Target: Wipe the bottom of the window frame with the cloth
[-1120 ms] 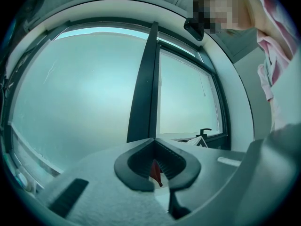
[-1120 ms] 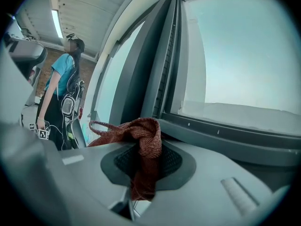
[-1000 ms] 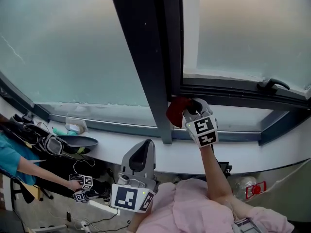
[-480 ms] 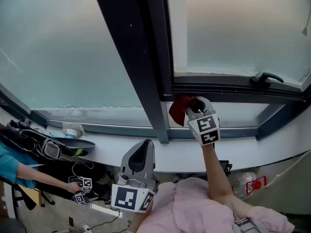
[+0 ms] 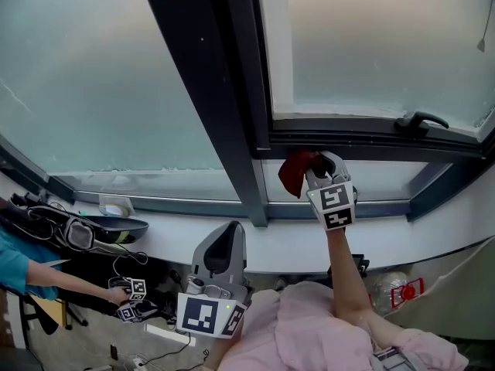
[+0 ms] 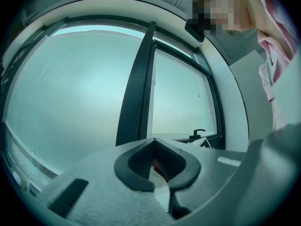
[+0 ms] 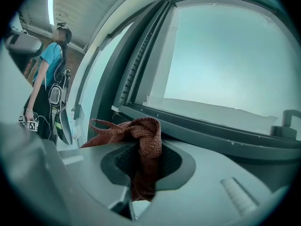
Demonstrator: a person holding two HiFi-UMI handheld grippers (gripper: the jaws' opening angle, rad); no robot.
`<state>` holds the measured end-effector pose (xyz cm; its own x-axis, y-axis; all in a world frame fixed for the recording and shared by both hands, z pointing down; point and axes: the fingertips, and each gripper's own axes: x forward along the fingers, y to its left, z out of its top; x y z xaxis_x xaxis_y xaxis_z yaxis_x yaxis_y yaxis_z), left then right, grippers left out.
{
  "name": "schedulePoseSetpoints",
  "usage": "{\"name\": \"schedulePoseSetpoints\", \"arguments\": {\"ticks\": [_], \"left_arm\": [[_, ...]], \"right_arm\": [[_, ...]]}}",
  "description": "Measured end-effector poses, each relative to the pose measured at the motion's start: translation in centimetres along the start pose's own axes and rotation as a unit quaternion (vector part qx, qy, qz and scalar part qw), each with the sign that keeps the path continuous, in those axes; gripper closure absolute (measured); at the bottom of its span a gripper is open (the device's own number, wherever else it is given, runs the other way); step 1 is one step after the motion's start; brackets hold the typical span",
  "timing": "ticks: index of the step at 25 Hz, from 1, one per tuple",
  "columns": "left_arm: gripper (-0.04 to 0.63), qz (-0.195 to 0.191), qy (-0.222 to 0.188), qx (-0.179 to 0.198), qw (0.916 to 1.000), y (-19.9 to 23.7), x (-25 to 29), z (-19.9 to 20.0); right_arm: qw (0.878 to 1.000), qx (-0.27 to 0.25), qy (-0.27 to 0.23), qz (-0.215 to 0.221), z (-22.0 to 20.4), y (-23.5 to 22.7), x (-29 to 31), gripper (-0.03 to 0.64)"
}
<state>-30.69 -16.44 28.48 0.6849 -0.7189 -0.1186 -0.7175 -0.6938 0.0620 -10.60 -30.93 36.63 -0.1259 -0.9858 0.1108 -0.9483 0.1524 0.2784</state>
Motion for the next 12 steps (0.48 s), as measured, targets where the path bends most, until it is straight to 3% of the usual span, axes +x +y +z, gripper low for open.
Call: {"name": "schedulePoseSetpoints", "arguments": {"ticks": [12], "left_arm": [[0.597,-0.012,0.001,0.002,0.9999,-1.4,0.8,0.0]], "right_arm": [[1.0,0.014,0.002,-0.028,-0.8,-3.1,-1.7,0.546]]}}
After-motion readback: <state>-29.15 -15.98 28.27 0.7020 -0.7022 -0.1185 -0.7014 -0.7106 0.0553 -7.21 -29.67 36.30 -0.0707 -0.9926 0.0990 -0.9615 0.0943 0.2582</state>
